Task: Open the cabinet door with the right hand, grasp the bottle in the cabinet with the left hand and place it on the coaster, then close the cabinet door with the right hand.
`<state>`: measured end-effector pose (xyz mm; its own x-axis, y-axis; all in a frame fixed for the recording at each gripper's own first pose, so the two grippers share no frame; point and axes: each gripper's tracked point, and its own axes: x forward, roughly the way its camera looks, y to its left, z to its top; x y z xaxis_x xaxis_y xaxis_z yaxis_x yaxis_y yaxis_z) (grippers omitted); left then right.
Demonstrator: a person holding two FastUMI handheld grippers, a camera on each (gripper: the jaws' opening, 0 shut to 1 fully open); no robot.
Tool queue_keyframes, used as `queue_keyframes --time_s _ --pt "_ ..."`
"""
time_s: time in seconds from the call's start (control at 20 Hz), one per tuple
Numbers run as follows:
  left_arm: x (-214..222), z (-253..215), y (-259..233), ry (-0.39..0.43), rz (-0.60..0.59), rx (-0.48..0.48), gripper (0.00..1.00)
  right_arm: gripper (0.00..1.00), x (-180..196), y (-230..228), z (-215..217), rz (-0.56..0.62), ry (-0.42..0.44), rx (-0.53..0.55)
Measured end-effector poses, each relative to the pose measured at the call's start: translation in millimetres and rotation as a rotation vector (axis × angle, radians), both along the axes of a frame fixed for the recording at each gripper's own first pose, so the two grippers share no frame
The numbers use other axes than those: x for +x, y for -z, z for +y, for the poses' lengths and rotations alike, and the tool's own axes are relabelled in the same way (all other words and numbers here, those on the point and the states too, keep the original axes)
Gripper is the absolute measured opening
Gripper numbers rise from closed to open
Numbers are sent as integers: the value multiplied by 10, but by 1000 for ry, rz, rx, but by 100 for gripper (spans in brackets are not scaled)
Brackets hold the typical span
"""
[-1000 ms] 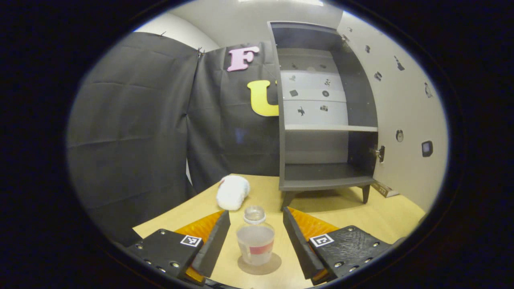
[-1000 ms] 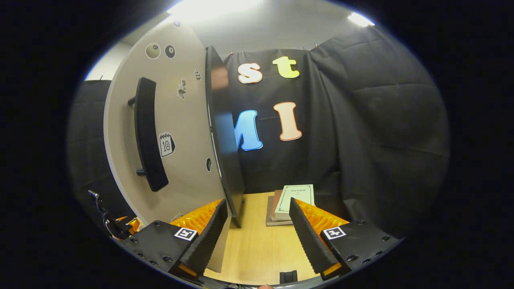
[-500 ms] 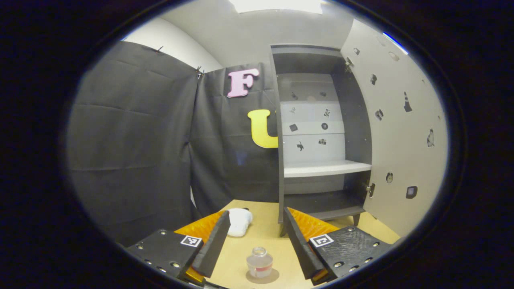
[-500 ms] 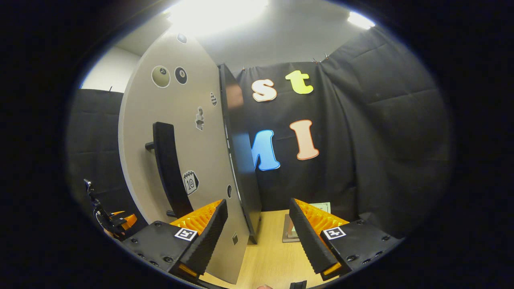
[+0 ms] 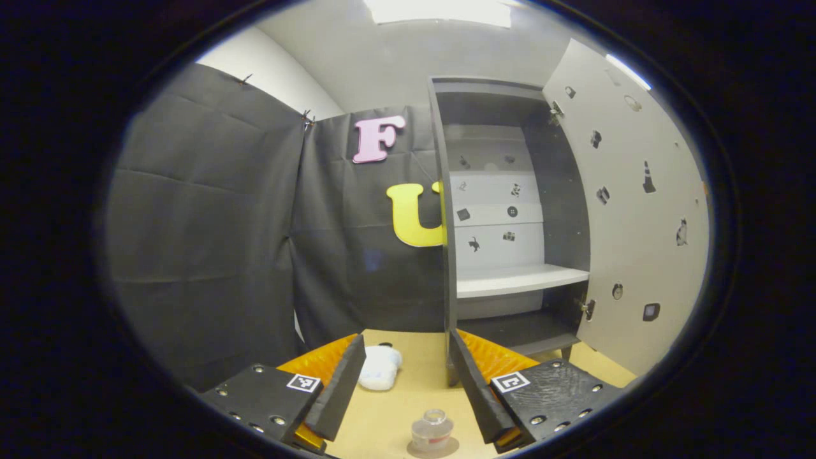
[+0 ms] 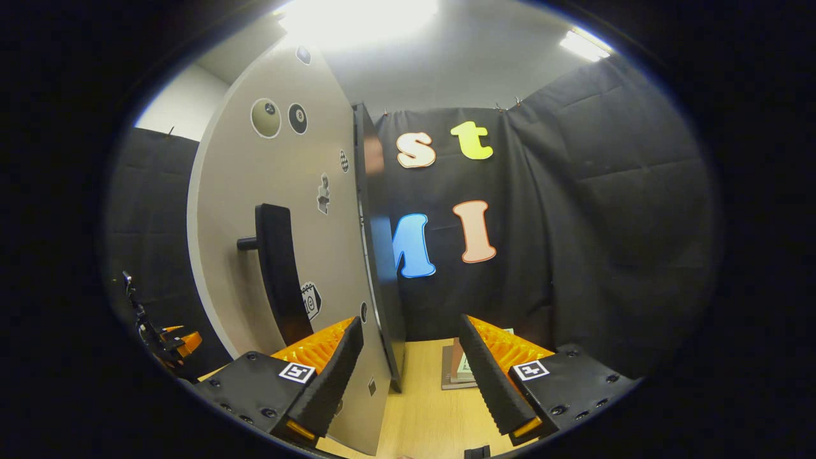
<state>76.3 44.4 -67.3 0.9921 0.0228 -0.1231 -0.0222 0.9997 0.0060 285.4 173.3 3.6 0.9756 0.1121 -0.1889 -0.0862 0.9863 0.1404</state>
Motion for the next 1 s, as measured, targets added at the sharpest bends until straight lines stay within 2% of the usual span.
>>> queue_keyframes --time_s 0.2,0.25,0.3,0.35,0.4,0.7,1.0 --pt "79 76 -17 30 -17 -37 82 96 -72 -27 325 0 -37 -20" --pt "98 129 -40 33 -22 -42 82 100 -116 -43 458 -1 -60 -20" --pt "128 184 -58 34 -27 -45 82 84 -90 -50 572 -1 -79 -19" --pt "204 251 -56 35 -30 -47 82 83 -86 -44 680 0 -99 -18" --pt "252 307 -46 36 -31 -50 82 91 -58 -50 784 -2 -111 -19" --pt "301 702 35 8 -28 -76 80 90 89 -74 1169 -18 -137 -68" --pt "345 1016 91 -14 -30 -83 82 91 213 -27 1659 -16 -212 -46"
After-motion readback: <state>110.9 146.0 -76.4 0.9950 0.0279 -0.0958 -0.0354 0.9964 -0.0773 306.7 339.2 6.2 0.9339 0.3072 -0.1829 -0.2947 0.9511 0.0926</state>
